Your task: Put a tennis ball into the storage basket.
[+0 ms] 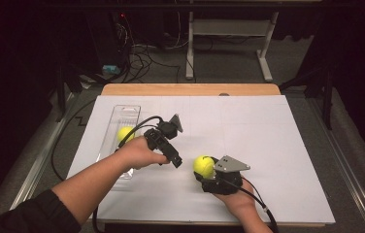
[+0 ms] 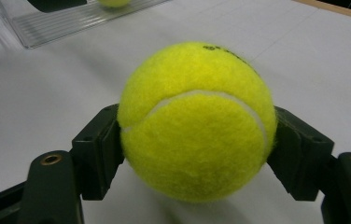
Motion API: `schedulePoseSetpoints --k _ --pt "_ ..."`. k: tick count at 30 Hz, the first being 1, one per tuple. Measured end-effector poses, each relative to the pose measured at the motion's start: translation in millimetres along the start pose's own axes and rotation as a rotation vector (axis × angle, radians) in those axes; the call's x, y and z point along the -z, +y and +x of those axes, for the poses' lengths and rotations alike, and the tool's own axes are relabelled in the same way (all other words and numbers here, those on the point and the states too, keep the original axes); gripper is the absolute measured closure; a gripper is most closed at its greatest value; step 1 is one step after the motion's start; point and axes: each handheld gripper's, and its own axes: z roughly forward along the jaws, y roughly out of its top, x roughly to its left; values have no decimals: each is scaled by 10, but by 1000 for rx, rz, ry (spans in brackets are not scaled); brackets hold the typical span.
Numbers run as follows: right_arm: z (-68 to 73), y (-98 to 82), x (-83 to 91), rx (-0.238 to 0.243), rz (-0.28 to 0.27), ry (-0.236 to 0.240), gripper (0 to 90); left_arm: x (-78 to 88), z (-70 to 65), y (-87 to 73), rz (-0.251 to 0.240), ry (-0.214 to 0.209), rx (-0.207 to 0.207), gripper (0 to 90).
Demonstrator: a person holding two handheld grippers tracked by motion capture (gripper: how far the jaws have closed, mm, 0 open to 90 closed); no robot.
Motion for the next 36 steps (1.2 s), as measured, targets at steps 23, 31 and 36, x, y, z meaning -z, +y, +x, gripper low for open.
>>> schedulePoseSetpoints --k 23,31,36 --pt "9 -29 -20 -14 -2 14 271 95 -142 87 -14 -3 -35 6" --pt "24 -28 -33 -12 -8 21 271 97 -196 123 -18 -7 -40 6" --pt "41 -22 -44 -9 -15 26 271 105 -222 143 -17 -10 -45 6"
